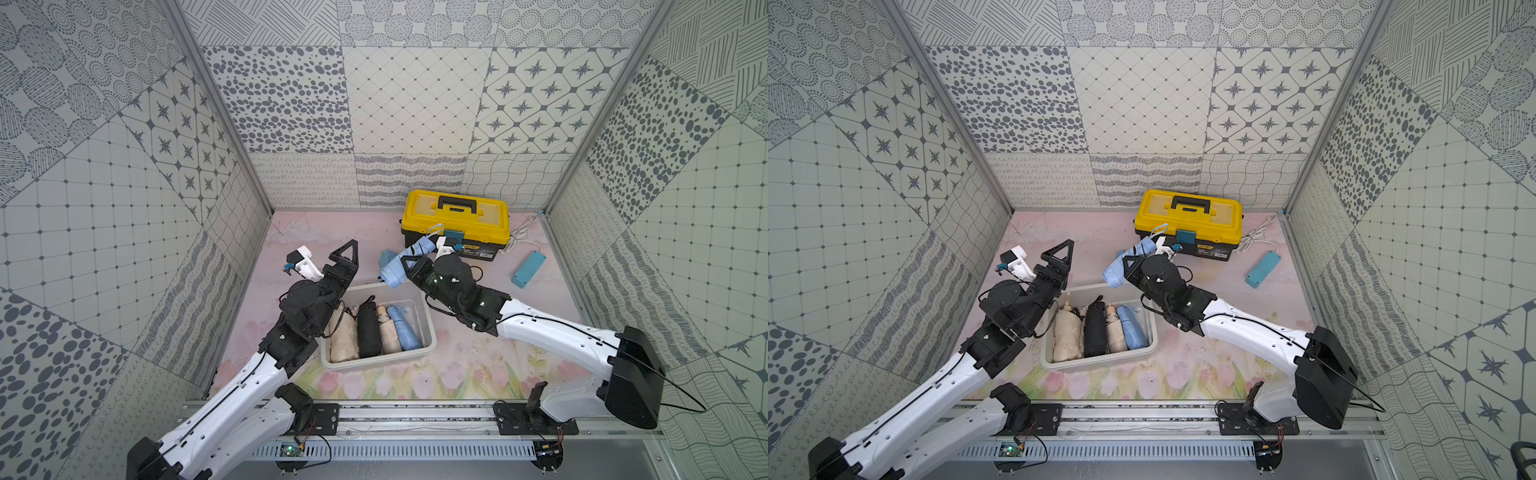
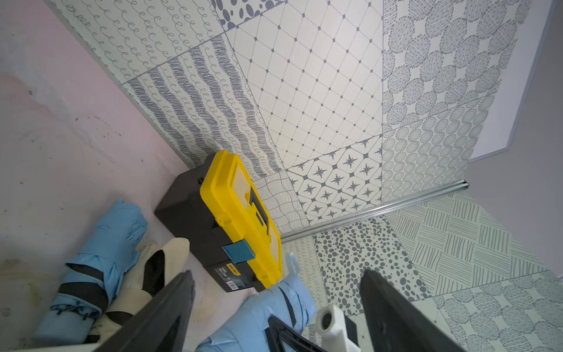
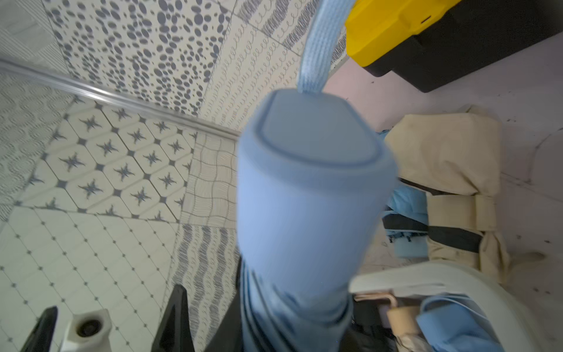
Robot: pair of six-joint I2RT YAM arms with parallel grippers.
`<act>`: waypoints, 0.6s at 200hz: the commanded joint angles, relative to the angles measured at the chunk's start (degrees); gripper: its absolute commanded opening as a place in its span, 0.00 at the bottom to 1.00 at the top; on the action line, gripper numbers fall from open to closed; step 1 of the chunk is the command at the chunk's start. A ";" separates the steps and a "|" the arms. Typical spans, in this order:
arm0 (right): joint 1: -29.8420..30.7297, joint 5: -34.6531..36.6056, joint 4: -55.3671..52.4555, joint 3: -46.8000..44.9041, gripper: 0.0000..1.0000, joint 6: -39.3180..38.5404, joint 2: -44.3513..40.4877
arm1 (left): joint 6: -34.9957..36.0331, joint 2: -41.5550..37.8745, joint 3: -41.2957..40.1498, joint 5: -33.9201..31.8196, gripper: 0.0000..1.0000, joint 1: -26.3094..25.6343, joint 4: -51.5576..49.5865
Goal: Put the umbrella into the storage box
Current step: Place the umbrella in the storage box.
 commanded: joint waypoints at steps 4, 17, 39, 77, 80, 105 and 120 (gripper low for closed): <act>-0.18 -6.39 -21.45 7.13 0.15 -12.65 -1.39 | 9.98 -1.85 7.09 -0.40 0.90 -0.21 -31.62; -0.15 -8.62 -28.39 10.65 0.15 -15.33 0.11 | 12.59 -1.41 9.74 -0.41 0.89 -0.15 -38.19; -0.15 -11.16 -38.49 16.86 0.15 -19.05 3.80 | 16.35 -0.55 13.57 -0.67 0.89 0.33 -47.28; 0.18 -12.61 -54.88 29.76 0.14 -24.23 12.50 | 17.58 1.08 17.24 1.00 0.88 3.95 -60.49; 0.24 -12.62 -55.97 30.69 0.14 -24.57 13.26 | 17.61 1.10 17.22 1.66 0.88 4.59 -61.03; 1.09 -12.02 -63.92 38.15 0.13 -27.22 19.43 | 17.55 1.06 16.77 8.17 0.88 10.31 -63.76; 2.07 -10.54 -66.58 41.17 0.15 -28.67 22.16 | 18.04 1.47 16.60 10.55 0.87 12.49 -65.17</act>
